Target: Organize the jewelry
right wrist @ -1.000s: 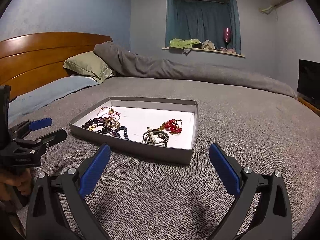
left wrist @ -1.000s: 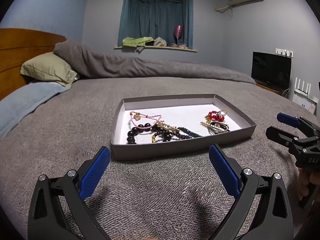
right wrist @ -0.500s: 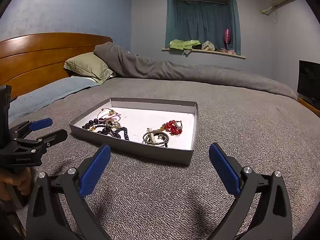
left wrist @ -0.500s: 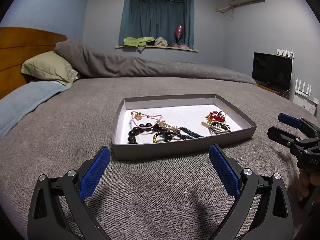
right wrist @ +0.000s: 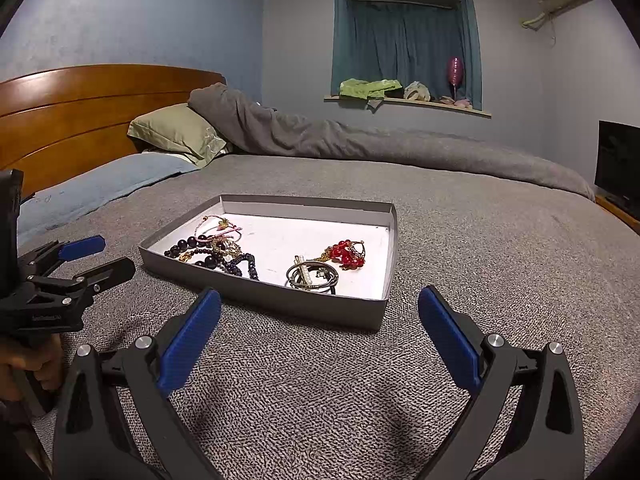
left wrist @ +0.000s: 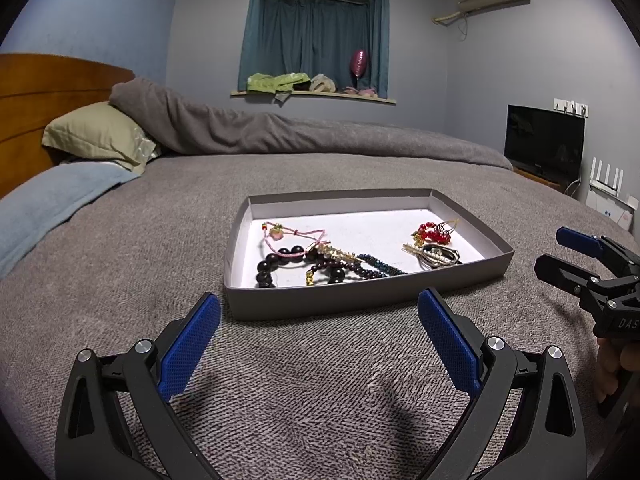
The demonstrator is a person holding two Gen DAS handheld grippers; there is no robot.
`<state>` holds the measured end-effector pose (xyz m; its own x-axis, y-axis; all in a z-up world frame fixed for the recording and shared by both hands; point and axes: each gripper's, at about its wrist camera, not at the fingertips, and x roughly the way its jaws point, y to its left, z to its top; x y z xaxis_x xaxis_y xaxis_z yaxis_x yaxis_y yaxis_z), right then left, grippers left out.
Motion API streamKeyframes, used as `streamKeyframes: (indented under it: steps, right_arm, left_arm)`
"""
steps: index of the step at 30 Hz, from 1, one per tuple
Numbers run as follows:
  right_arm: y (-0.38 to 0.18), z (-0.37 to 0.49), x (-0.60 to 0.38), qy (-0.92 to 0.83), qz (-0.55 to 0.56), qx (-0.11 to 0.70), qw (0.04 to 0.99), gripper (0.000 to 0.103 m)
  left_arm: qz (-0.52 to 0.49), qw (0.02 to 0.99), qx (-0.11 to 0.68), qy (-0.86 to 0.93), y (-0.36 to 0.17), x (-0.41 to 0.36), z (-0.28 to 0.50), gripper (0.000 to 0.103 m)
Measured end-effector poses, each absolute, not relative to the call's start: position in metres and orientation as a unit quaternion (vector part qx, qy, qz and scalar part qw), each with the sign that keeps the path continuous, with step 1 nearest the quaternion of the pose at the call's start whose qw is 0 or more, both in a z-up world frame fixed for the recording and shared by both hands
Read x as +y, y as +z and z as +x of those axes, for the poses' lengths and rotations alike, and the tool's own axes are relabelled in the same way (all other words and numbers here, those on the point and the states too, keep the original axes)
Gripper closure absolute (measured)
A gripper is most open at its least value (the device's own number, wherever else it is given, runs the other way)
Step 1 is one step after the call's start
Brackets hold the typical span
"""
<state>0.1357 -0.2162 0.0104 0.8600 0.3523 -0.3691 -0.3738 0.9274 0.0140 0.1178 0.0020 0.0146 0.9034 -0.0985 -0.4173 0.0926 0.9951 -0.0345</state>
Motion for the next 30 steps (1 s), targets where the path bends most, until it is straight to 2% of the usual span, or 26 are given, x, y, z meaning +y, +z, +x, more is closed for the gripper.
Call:
streamKeyframes:
  steps: [30]
  right_arm:
    - [0.0102,0.1353,-0.2162,0.189,-0.030,0.186,0.964,0.006]
  left_arm:
    - [-0.003,0.976,0.213,-0.048,0.0155,0.0014,0.1170,0.005]
